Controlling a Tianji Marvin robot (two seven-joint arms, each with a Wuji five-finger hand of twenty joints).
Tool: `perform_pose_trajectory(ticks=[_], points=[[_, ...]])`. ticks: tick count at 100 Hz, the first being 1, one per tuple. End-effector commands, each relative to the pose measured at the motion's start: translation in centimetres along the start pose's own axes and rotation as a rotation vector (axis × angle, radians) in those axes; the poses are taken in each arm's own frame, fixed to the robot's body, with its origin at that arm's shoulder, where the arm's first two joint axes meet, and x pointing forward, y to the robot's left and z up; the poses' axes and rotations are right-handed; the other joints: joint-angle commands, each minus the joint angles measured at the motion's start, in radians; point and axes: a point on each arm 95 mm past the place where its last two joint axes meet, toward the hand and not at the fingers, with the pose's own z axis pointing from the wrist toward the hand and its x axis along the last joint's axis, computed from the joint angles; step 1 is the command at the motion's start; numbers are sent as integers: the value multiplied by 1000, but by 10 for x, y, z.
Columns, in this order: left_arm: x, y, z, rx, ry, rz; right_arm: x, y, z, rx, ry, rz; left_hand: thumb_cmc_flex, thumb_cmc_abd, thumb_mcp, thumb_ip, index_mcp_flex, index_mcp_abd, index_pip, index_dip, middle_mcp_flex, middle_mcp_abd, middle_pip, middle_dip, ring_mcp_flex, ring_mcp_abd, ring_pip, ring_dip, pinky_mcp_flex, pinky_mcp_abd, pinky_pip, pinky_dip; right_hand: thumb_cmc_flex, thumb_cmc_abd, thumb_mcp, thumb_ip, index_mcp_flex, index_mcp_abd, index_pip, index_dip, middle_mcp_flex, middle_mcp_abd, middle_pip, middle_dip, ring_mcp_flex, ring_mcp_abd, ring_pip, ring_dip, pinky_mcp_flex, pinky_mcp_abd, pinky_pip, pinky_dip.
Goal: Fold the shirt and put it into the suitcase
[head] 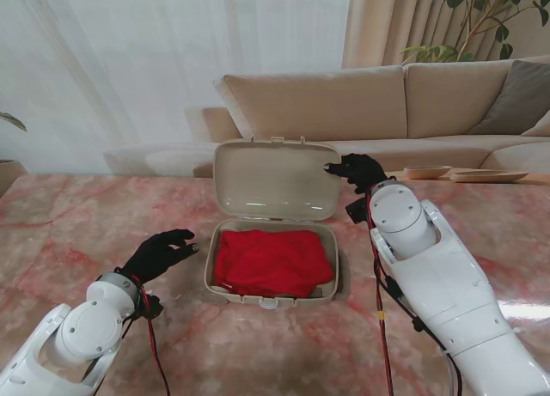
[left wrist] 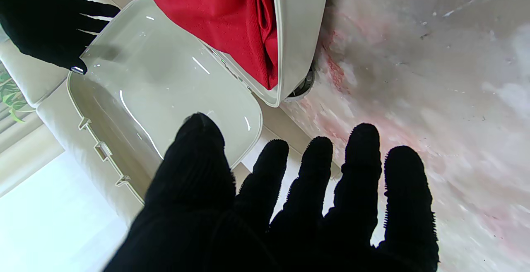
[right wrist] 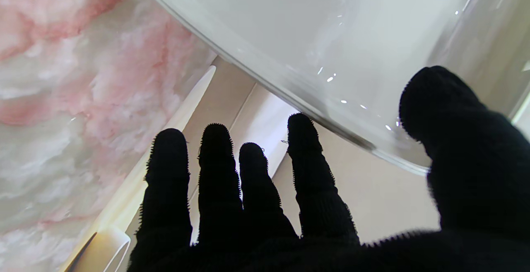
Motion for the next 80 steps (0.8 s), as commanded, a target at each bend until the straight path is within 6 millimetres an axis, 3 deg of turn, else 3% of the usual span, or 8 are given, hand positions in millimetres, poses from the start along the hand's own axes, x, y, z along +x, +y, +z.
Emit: perform_pose_trajectory(ticks=[1, 36, 40, 47, 49, 53, 80], points=[[-3, 5, -1, -11, -13, -4, 1, -5, 1, 21, -4, 20, -14, 32, -36, 19, -2, -48, 10, 9, 17, -31, 4, 11, 27, 20, -3, -2, -6, 21, 17, 3, 39, -34, 31, 32, 45, -42, 33, 23, -10, -27, 2, -14, -17, -27, 0, -11, -12, 5, 33, -21], [-4, 5, -2, -9, -18, -1, 0, -8, 2, 26, 3, 15, -14, 32, -36, 19, 2, -48, 13, 9, 17, -31, 4, 12, 27, 20, -3, -2, -7, 25, 16, 4, 74, -55, 101, 13, 156, -112, 268, 122, 30, -38, 18, -22, -6, -33, 20, -13, -6, 9, 59, -45], [-4, 5, -3, -8, -19, 0, 0, -8, 2, 26, 4, 15, -14, 32, -35, 19, 1, -47, 13, 9, 16, -29, 3, 12, 27, 19, -4, -2, -7, 25, 16, 4, 97, -69, 98, -30, 155, -125, 310, 101, 37, -40, 18, -21, -6, -32, 22, -13, -6, 10, 61, -49], [-5, 4, -4, -4, -22, 1, 0, -7, 2, 24, 6, 11, -15, 32, -36, 19, 2, -47, 14, 9, 16, -30, 3, 11, 26, 20, -4, -2, -7, 25, 16, 4, 109, -78, 99, -39, 156, -135, 327, 89, 44, -42, 19, -21, -3, -32, 23, -13, -4, 10, 63, -50], [-5, 4, -4, -2, -23, 1, 0, -7, 1, 24, 6, 9, -14, 32, -36, 19, 2, -47, 14, 10, 17, -29, 3, 12, 26, 21, -4, -2, -7, 25, 16, 4, 119, -85, 99, -54, 149, -142, 376, 49, 47, -43, 18, -20, -3, -32, 23, -14, -4, 11, 65, -54], [-6, 4, -5, -1, -26, 2, 0, -7, 1, 23, 8, 5, -14, 32, -36, 19, 3, -47, 14, 10, 18, -29, 4, 12, 27, 19, -4, -2, -7, 25, 16, 4, 133, -94, 97, -67, 149, -153, 411, 35, 53, -43, 18, -20, 0, -32, 23, -14, -4, 12, 66, -55], [-13, 4, -8, 4, -49, 1, -6, -9, -8, 24, 35, -28, -14, 33, -36, 19, 1, -47, 13, 9, 17, -30, 2, 11, 25, 20, -6, -3, -9, 24, 13, 4, 164, -107, 97, -84, 141, -171, 473, -13, 93, -45, 30, -17, 3, -31, 18, -17, -2, 13, 66, -58]])
